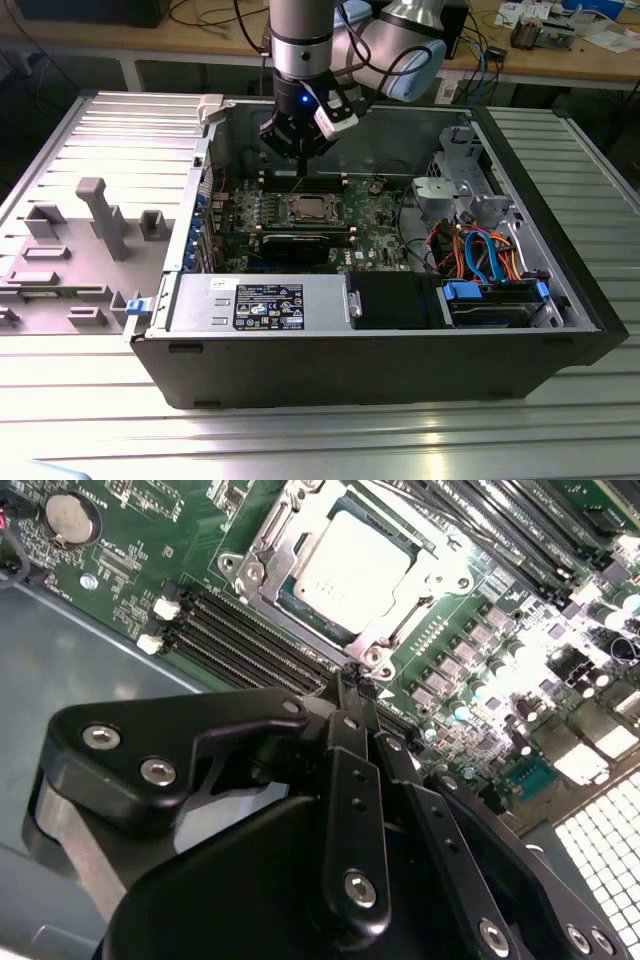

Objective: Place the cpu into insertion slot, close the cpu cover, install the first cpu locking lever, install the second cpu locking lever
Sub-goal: 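Install the first cpu locking lever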

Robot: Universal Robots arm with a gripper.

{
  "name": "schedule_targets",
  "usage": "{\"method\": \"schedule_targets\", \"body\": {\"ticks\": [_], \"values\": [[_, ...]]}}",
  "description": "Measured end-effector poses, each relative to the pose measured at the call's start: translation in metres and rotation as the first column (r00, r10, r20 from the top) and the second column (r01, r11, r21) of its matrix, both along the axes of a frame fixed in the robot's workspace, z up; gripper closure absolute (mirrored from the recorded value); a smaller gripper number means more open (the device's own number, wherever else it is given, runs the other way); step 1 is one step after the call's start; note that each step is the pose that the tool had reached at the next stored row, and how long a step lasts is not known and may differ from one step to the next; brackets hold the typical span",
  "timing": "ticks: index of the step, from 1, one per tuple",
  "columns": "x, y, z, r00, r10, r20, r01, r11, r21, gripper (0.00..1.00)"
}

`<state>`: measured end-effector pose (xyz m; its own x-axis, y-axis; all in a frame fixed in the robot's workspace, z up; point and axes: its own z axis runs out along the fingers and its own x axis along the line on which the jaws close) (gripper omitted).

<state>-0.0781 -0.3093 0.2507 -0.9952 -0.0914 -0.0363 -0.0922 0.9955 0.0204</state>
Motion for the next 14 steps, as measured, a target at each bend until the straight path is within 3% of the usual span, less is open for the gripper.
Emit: {"method": "schedule_targets", "body": {"ticks": [2,4,14], "values": [[0.0001,0.0003,-0.0005,1.0,0.0,0.0,0.0,1.0,0.0016,0.89],[0.0,0.0006,-0.001,1.0,0.0,0.0002,0.0,1.0,0.0081,0.89],[0.0035,0.0092,-0.0038,1.0,-0.003,-0.0002,0.003,1.0,0.0084,0.89]]}}
